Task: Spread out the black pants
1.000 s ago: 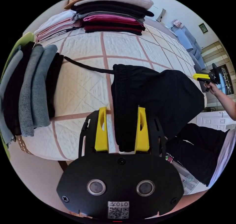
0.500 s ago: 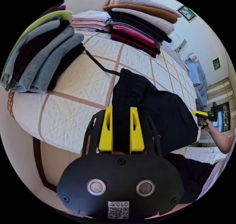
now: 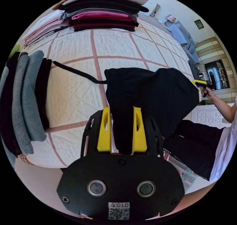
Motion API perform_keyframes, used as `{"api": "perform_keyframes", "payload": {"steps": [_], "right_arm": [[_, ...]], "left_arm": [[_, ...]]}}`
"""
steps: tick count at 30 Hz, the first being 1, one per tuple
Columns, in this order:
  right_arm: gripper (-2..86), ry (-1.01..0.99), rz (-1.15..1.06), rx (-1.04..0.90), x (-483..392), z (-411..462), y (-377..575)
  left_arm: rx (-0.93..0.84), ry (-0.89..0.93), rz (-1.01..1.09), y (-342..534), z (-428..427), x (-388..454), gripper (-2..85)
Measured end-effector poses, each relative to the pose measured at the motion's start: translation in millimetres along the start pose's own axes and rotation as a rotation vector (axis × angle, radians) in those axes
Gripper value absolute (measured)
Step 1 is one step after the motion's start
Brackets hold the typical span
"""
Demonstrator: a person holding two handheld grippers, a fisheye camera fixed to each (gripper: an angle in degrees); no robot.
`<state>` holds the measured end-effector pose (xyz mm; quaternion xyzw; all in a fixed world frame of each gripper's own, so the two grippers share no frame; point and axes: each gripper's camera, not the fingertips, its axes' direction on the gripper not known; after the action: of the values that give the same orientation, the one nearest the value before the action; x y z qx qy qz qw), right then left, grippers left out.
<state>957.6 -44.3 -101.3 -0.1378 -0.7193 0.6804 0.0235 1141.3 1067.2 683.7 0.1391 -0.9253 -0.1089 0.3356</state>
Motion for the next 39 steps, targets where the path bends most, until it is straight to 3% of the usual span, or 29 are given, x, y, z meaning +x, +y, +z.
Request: {"api": "perform_keyframes", "payload": {"steps": [6, 9, 13, 16, 21, 26, 39], "right_arm": [[4.3, 0.025, 0.26, 0.069, 53, -17, 58], [5.7, 0.152, 0.341, 0.051, 84, -32, 100], [7.5, 0.319, 0.236, -0.099, 121, -42, 132], [9.2, 0.365, 0.068, -0.192, 145, -41, 132], [10.3, 0.338, -0.174, -0.342, 180, -23, 124], [10.0, 0.241, -0.236, -0.37, 207, -8, 118], [2.8, 0.206, -0.275, -0.34, 205, -11, 122]], "left_arm": [[0.012, -0.132, -0.087, -2, 11, 15, 12.0], [0.046, -0.171, -0.166, 4, 2, 25, 12.8], [0.096, -0.345, -0.002, -31, -14, 84, 13.2], [0.019, -0.256, 0.298, -103, 16, 136, 13.3], [-0.143, -0.175, 0.592, -203, 88, 197, 13.0], [-0.165, -0.128, 0.602, -245, 134, 217, 12.9], [-0.229, -0.14, 0.617, -287, 191, 233, 12.9]]}}
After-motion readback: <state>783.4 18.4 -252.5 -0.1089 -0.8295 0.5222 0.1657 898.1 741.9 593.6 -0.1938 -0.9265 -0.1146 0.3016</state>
